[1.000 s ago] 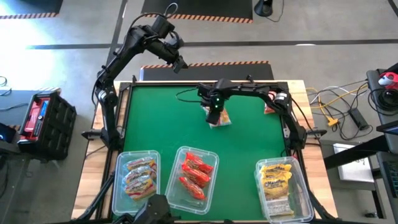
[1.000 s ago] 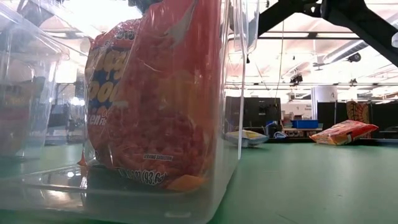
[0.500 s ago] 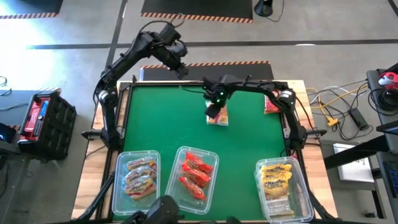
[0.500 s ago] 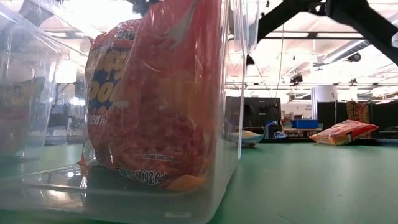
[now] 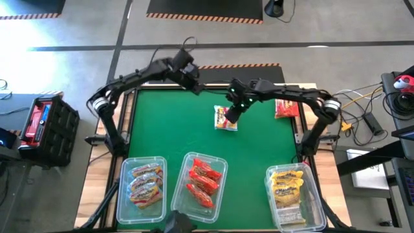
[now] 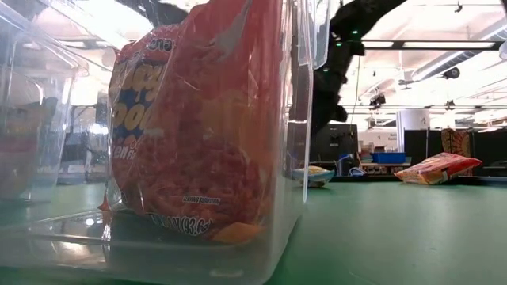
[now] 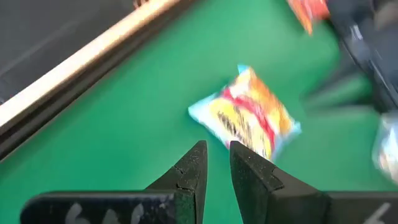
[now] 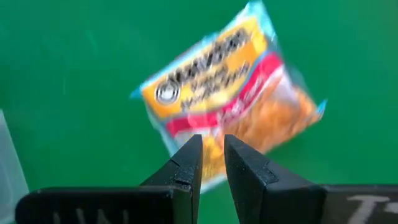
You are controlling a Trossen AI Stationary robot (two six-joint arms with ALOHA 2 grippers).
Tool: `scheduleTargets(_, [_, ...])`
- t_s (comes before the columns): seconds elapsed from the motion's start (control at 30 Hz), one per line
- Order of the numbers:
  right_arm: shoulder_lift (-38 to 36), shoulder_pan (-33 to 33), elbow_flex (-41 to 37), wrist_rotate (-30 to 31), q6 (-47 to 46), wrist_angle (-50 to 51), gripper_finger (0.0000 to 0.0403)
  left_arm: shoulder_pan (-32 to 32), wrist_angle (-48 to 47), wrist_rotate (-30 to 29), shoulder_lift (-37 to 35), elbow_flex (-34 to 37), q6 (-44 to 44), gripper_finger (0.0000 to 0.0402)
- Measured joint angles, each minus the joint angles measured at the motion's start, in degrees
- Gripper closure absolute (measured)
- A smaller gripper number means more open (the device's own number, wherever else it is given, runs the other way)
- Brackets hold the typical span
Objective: Sort Maruchan noodles
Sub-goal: Put the blue noodle pack into the left transparent bin
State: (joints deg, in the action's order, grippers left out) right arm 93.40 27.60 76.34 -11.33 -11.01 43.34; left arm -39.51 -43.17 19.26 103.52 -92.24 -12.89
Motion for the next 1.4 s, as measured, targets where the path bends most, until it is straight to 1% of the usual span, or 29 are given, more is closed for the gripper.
scheduleTargets(0.03, [-1.2,0.0,-1.9,-0.1,-0.4,-0.6,0.0344,0.5,5.0,-1.6,-0.8,3.2,-2.7,0.0350])
scheduleTargets(0.1, [-3.6,-0.2,-5.2,-0.4,-1.9,-0.7,0.0344,2.4,15.0,-8.0,-3.0,10.7,-7.8,0.0350])
scheduleTargets(0.17, [-5.7,-0.5,-9.1,-0.5,-3.6,-0.3,0.0344,5.1,24.9,-14.9,-5.7,18.2,-9.8,0.0350])
scheduleTargets(0.23, [-7.4,-1.0,-13.0,-0.3,-4.6,-0.3,0.0344,7.8,35.8,-19.4,-8.4,25.1,-10.3,0.0350])
scheduleTargets(0.27, [-8.3,-1.1,-14.5,0.4,-5.2,-1.0,0.0344,8.9,40.6,-20.7,-9.4,27.8,-10.4,0.0350])
scheduleTargets(0.37, [-11.5,-1.2,-18.2,4.0,-6.4,-3.8,0.0344,10.1,54.8,-21.2,-10.7,34.0,-12.4,0.0350])
scheduleTargets(0.4, [-12.3,-1.1,-19.2,4.9,-6.4,-5.2,0.0344,10.1,59.2,-20.5,-10.7,35.4,-13.3,0.0350])
scheduleTargets(0.47, [-13.0,-0.8,-20.9,6.1,-5.8,-8.9,0.0344,10.0,64.4,-16.0,-10.6,36.9,-15.6,0.0350])
scheduleTargets(0.53, [-13.3,-0.3,-22.2,6.0,-5.7,-13.7,0.0344,9.7,65.1,-8.2,-10.1,36.8,-18.4,0.0350])
scheduleTargets(0.57, [-13.2,-0.1,-22.6,5.6,-6.1,-15.9,0.0344,9.7,63.7,-5.1,-9.9,36.8,-21.7,0.0350])
scheduleTargets(0.63, [-12.1,0.3,-22.9,4.6,-8.1,-19.2,0.0344,9.8,60.2,-2.5,-9.3,37.1,-25.8,0.0350])
scheduleTargets(0.7, [-10.7,0.6,-22.8,2.7,-8.9,-21.0,0.0343,10.7,58.3,-3.0,-9.2,38.3,-26.1,0.0350])
scheduleTargets(0.8, [-9.0,0.5,-21.4,-0.7,-8.3,-22.4,0.0332,12.2,59.2,-3.8,-9.2,40.1,-28.1,0.0349])
scheduleTargets(0.87, [-8.0,0.5,-20.8,-1.2,-7.4,-22.5,0.0318,12.4,58.8,-2.4,-9.3,41.3,-28.4,0.0345])
scheduleTargets(0.97, [-6.6,0.6,-20.8,-1.2,-7.2,-22.2,0.0295,12.3,59.2,-2.3,-8.5,42.7,-28.7,0.0331])
scheduleTargets(1.17, [-6.2,0.5,-21.3,-1.8,-9.0,-22.6,0.0265,12.5,59.3,-1.5,-5.2,43.6,-31.8,0.0279])
scheduleTargets(1.23, [-6.2,0.6,-21.3,-1.6,-9.0,-23.0,0.0262,12.7,59.8,-0.2,-4.2,43.2,-32.3,0.0259])
scheduleTargets(1.33, [-5.6,0.6,-21.6,1.3,-9.0,-23.0,0.0265,12.9,60.2,-0.3,-2.6,42.3,-34.2,0.0233])
scheduleTargets(1.4, [-4.5,0.6,-21.8,2.4,-9.2,-23.0,0.0270,12.9,60.5,-0.5,-1.4,41.8,-38.1,0.0222])
